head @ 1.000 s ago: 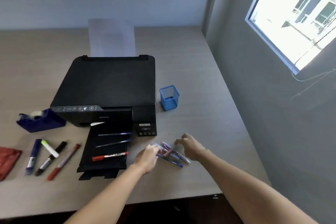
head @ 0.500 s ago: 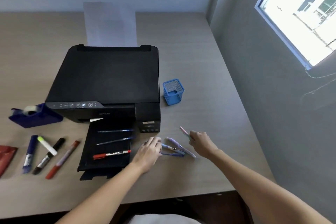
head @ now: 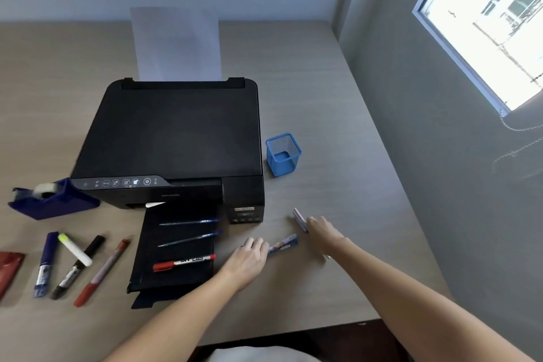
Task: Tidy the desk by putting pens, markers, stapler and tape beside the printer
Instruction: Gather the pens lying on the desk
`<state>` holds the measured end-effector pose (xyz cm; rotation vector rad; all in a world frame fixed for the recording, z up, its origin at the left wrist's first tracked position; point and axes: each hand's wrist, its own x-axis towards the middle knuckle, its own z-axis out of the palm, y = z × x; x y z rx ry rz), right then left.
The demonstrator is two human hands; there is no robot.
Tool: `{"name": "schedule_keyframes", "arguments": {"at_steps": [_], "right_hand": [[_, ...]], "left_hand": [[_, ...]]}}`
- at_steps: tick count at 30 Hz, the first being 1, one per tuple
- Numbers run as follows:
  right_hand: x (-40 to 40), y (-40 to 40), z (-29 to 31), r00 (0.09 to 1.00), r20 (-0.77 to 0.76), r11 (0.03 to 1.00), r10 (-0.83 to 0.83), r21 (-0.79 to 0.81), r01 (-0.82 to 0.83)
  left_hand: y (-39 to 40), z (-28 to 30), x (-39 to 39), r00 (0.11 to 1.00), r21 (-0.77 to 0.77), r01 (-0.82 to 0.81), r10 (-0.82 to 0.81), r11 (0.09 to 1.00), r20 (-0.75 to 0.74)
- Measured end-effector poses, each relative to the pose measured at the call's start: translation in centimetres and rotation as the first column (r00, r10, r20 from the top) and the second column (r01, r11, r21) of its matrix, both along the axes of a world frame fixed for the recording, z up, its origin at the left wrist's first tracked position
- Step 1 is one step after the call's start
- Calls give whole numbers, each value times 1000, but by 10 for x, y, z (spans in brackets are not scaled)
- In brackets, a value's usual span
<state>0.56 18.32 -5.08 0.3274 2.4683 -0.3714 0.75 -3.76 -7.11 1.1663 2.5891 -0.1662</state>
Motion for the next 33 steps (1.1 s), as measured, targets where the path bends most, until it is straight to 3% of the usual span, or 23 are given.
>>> {"name": "schedule_keyframes", "arguments": {"at_steps": [4, 6, 7, 9, 12, 14, 17, 24, 33], "right_hand": [[-13, 22, 7, 998, -62, 1000, 26, 14, -25], [-26, 37, 26, 958, -235, 983, -167, -110, 145], [-34, 45, 39, 892, -328, 945, -310, -211, 251], [-51, 58, 66, 696, -399, 789, -597, -449, 419], [-77, 64, 97, 374, -228, 382, -899, -827, 413], [-96, 60, 106, 309, -168, 275, -936, -898, 344], [-116, 43, 100, 371, -170, 316, -913, -871, 377], [-130, 18, 66, 554, -290, 586, -780, -647, 488], [-142, 29, 63, 615, -291, 625, -733, -644, 441]], "left_hand": [[12, 48, 2, 979, -107, -77, 96, 991, 179], [22, 85, -2, 960, -133, -83, 115, 988, 255], [29, 108, -7, 956, -123, -109, 138, 986, 259], [43, 157, -21, 964, -56, -177, 184, 983, 190], [65, 211, -67, 966, 19, -257, 257, 966, 8], [83, 230, -108, 956, 13, -292, 293, 956, -31], [114, 226, -156, 953, -79, -300, 303, 951, 33], [156, 159, -212, 925, -351, -318, 370, 881, 92], [164, 140, -221, 931, -360, -315, 359, 878, 64]]}}
